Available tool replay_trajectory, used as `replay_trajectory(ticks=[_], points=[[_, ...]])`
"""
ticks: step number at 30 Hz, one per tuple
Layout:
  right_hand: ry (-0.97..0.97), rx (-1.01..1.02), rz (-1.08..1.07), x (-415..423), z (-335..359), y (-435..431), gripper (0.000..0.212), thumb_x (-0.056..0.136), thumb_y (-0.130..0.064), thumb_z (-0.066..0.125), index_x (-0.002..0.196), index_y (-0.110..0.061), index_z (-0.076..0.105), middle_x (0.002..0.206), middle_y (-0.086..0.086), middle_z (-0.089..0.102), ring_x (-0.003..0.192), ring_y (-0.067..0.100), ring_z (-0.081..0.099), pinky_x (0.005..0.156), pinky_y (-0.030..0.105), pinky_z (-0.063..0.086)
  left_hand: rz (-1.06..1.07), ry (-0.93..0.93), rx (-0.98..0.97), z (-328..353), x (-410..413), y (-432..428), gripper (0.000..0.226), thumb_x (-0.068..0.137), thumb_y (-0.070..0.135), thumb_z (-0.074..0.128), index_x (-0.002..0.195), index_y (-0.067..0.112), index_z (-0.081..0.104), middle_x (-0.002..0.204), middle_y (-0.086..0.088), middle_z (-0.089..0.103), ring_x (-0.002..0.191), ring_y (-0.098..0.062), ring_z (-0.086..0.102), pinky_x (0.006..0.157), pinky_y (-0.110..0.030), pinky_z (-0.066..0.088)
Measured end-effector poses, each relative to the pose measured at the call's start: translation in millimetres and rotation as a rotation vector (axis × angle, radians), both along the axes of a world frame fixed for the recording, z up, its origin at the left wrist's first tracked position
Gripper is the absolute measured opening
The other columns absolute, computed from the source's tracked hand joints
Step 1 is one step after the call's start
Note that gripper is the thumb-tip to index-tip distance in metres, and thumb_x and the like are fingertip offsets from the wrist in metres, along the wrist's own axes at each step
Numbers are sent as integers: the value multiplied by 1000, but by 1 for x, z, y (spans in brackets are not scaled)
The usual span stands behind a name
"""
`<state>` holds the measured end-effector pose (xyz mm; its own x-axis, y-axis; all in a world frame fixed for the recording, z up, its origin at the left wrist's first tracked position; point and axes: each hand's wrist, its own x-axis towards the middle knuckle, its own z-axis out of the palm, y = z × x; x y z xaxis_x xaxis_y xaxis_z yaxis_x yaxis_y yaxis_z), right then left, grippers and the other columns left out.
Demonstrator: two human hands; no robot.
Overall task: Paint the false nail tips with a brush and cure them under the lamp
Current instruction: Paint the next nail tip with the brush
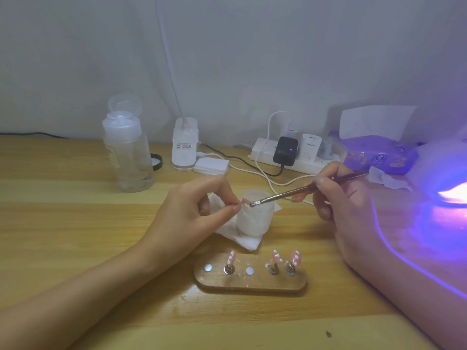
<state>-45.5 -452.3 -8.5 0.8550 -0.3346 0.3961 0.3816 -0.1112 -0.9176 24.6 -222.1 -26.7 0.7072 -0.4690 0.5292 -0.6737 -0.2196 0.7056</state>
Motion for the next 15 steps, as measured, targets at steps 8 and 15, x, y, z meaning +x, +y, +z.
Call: replay_trajectory(ticks=[8,15], points=[[8,-36,20,0,-1,2,17,88,-21,55,72,-22,49,73,24,68,49,15,33,46,18,29,8,2,5,-1,0,0,10,83,31,73,78,27,66,50,11,37,51,-5,36,54,-14,30],[-20,14,62,-1,1,2,21,91,-23,53,71,-26,48,79,16,73,50,13,38,47,20,31,0,-4,6,0,0,0,11,84,27,75,78,27,66,51,16,43,51,-6,37,54,-15,32]])
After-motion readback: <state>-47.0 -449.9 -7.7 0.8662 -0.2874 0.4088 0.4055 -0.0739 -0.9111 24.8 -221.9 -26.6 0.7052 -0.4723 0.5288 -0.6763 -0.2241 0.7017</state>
